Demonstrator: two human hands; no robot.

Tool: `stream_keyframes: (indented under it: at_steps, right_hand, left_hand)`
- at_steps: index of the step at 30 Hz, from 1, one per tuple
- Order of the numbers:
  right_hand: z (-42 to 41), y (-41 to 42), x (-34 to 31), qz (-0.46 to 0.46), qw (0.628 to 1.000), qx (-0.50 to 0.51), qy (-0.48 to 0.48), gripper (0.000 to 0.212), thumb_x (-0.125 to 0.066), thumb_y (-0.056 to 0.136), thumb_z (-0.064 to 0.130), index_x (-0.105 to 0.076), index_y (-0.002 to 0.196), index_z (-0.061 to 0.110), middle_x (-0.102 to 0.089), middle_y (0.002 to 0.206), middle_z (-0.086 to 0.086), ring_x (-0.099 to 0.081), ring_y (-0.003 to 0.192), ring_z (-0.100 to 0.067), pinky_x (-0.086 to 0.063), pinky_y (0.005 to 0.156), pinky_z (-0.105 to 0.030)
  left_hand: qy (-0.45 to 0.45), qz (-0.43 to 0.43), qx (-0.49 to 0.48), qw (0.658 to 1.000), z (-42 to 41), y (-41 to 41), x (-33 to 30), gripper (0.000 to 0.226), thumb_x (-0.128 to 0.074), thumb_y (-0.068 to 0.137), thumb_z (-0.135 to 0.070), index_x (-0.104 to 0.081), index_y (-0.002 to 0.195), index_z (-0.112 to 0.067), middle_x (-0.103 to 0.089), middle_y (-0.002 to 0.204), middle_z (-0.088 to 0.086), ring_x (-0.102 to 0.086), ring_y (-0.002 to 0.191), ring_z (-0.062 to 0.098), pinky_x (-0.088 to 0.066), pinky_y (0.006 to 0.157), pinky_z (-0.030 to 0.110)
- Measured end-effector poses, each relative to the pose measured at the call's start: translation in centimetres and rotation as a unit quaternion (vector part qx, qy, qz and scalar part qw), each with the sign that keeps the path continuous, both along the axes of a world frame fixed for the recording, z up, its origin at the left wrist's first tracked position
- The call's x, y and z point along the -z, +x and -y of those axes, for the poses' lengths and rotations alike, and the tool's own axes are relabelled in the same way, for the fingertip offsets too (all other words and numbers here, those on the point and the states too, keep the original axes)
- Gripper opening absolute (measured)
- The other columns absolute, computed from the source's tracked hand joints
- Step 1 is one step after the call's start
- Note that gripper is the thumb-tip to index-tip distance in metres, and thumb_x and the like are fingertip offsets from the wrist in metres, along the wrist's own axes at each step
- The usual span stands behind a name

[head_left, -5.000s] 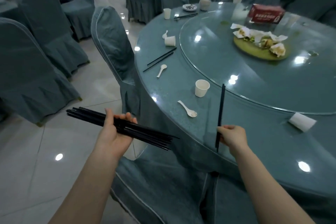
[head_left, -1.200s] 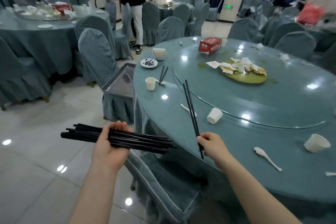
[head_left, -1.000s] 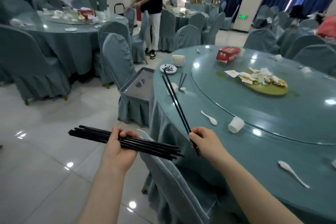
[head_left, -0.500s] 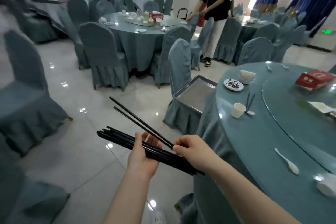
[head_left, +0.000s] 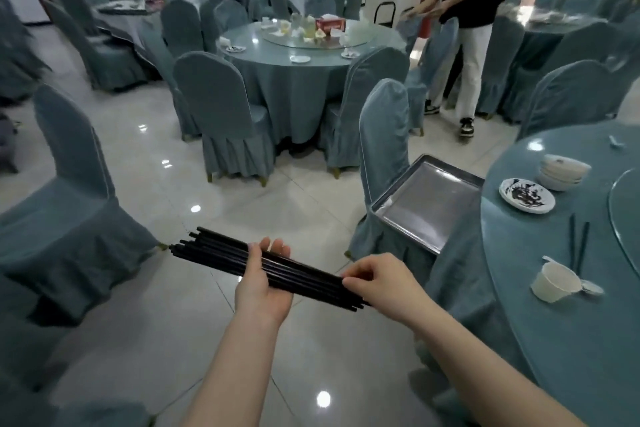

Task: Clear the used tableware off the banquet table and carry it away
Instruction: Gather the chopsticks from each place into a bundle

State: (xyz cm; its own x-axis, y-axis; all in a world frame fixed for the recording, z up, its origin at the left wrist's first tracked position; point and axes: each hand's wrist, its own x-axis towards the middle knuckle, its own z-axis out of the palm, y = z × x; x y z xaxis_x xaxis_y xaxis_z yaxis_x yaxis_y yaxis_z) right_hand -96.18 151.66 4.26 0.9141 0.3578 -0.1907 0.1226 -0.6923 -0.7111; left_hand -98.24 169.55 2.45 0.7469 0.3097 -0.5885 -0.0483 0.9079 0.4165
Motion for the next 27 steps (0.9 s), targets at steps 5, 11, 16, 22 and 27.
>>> stream_keyframes:
  at_steps: [5, 11, 16, 22, 27]
  right_hand:
    - [-0.4, 6.0, 0.7, -0.002, 0.996, -0.069, -0.054, 0.045, -0.066, 0.075, 0.051, -0.063, 0.115, 0.031, -0.066, 0.104, 0.014, -0.060, 0.094, -0.003, -0.050, 0.085, -0.024]
    - [-1.1, 13.8, 2.5, 0.045, 0.984, -0.004, -0.170, 0.015, -0.055, 0.078, 0.027, -0.044, 0.087, 0.031, -0.056, 0.080, 0.005, -0.055, 0.075, -0.022, -0.036, 0.054, -0.030]
    - [1.4, 18.9, 3.6, 0.032, 0.975, 0.143, -0.165, 0.016, -0.048, 0.079, 0.028, -0.049, 0.094, 0.030, -0.062, 0.086, 0.002, -0.056, 0.074, -0.023, -0.037, 0.056, -0.031]
    - [7.3, 19.3, 5.6, 0.028, 0.916, 0.372, -0.148, 0.007, -0.050, 0.078, 0.031, -0.043, 0.080, 0.032, -0.065, 0.079, 0.003, -0.057, 0.075, -0.026, -0.034, 0.057, -0.033]
    - [15.5, 18.1, 5.7, 0.011, 0.831, 0.544, -0.111, 0.017, -0.057, 0.084, 0.031, -0.048, 0.070, 0.028, -0.054, 0.062, 0.006, -0.056, 0.066, -0.023, -0.041, 0.057, -0.034]
  left_hand:
    - [-0.002, -0.006, 0.045, 0.999, 0.1, 7.1, 1.0, 0.030, -0.048, 0.098, -0.035, -0.057, 0.077, -0.016, -0.064, 0.066, -0.003, -0.062, 0.077, 0.013, -0.047, 0.074, 0.030]
    - [-0.008, 0.009, 0.188, 0.982, 2.6, 18.2, 1.1, 0.025, -0.046, 0.100, -0.023, -0.055, 0.079, -0.013, -0.063, 0.070, 0.000, -0.062, 0.079, 0.015, -0.046, 0.075, 0.029]
    - [0.025, 0.037, 0.368, 0.929, 4.8, 26.3, 0.9, 0.013, -0.052, 0.096, -0.014, -0.062, 0.088, -0.009, -0.070, 0.081, 0.004, -0.063, 0.094, 0.019, -0.047, 0.084, 0.033]
    - [0.059, 0.048, 0.566, 0.821, 10.4, 32.1, 1.0, 0.016, -0.057, 0.090, -0.015, -0.065, 0.102, -0.011, -0.073, 0.095, 0.004, -0.064, 0.097, 0.019, -0.047, 0.092, 0.033]
    - [0.065, 0.030, 0.638, 0.766, 15.9, 36.1, 0.6, 0.023, -0.055, 0.092, -0.019, -0.063, 0.112, -0.011, -0.070, 0.112, 0.008, -0.063, 0.108, 0.023, -0.045, 0.097, 0.035]
